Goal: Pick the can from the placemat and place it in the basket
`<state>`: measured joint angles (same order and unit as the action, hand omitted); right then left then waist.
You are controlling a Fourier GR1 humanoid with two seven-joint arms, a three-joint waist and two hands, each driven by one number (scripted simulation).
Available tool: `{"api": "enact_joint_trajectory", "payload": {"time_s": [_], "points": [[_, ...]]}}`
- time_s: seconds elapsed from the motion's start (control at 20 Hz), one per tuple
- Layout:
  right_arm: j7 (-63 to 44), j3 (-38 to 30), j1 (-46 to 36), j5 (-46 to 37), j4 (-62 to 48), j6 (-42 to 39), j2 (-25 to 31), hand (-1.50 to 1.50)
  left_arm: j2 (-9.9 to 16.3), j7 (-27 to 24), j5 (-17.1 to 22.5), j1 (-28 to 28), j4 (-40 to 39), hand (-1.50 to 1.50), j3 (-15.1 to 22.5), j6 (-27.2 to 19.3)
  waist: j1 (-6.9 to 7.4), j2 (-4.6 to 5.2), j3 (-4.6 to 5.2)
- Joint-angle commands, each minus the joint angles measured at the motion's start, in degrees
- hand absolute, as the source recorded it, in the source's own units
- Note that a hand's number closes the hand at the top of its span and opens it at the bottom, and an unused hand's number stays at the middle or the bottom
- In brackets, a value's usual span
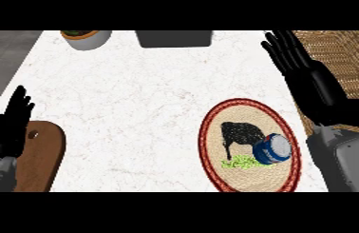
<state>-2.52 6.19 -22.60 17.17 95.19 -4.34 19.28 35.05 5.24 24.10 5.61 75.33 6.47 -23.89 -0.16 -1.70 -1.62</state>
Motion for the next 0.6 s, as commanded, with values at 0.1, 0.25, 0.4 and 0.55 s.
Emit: {"api": "enact_joint_trajectory", "payload": {"time_s": [0.1, 0.25, 0.4, 0.55], "points": [[12.65, -9.4, 12.95, 6.36, 0.0, -0.19, -2.69, 1.5, 1.5, 0.79, -3.03, 3.18, 1.84, 0.0, 2.93, 2.5, -2.7, 1.75, 1.33], [20.07, -17.3, 18.74, 14.0, -5.05, -2.27, -5.76, 1.5, -0.17, -0.72, -4.91, 3.34, 3.93, 0.0, 6.74, 3.74, -5.27, 2.14, 0.84], [37.92, -11.48, 18.88, 7.09, 5.24, -4.62, -12.26, 1.5, -1.91, 0.87, -3.98, 3.61, 3.2, 0.0, 9.2, 6.75, -3.87, 1.48, 1.25], [43.71, -7.92, 25.65, -8.28, 6.75, 9.17, -18.3, -1.5, -2.95, 0.65, -6.04, 5.85, 1.58, 0.0, 10.31, 6.23, -2.77, 1.65, 1.63]]}}
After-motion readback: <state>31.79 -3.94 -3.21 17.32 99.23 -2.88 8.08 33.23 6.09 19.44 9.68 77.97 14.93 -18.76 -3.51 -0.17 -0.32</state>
